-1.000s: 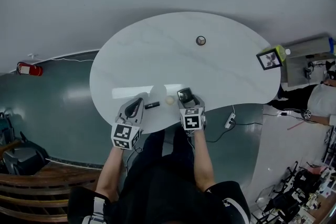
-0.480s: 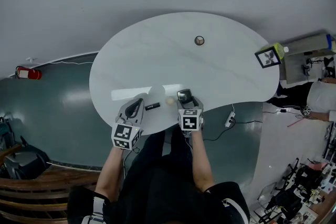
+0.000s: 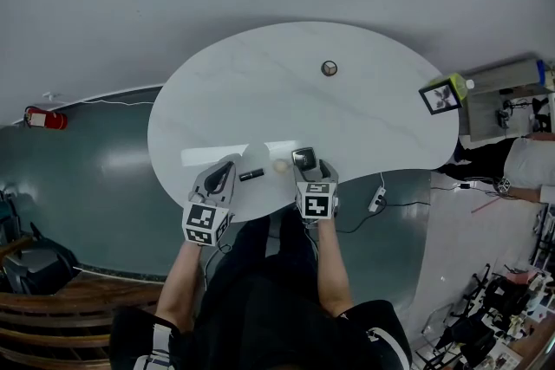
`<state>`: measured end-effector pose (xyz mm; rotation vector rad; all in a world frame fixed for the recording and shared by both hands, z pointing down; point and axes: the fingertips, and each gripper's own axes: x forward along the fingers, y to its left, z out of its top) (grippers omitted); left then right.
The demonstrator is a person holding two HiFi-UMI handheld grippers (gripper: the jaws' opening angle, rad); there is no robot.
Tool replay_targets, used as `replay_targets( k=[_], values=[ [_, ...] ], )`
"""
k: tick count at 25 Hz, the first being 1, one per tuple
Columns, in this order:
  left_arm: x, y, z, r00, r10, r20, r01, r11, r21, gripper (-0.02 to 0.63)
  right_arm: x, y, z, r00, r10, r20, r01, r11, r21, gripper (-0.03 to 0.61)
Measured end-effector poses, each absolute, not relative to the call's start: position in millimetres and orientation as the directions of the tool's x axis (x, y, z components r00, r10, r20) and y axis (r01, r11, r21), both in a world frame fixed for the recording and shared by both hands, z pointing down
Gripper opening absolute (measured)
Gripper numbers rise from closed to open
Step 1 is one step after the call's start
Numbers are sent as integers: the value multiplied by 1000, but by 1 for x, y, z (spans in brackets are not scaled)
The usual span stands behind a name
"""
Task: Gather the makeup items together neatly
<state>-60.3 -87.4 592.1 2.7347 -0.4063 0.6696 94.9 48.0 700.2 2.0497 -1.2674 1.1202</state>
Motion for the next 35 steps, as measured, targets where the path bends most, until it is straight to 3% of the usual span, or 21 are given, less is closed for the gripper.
replay_targets(
  k=[10,13,19,27,35],
  values=[
    [-57,-88,545,873,-254,416,-348,-922,167,17,113,23,590,284,-691,664,-920,-391,-14,291],
    [-59,-88,525,876,-287,387,-364,-920,142,17,116,22,559,297,-733,611,-926,-378,-4,183],
    [-62,-83,489,870,-362,334,-417,-903,108,17,118,16,504,290,-820,493,-948,-316,32,107],
    [-60,-61,451,852,-448,270,-484,-872,81,17,99,17,456,169,-915,367,-985,-166,39,69],
    [-59,-33,435,831,-504,234,-530,-846,63,17,86,35,447,74,-935,346,-997,-62,46,49]
  ],
)
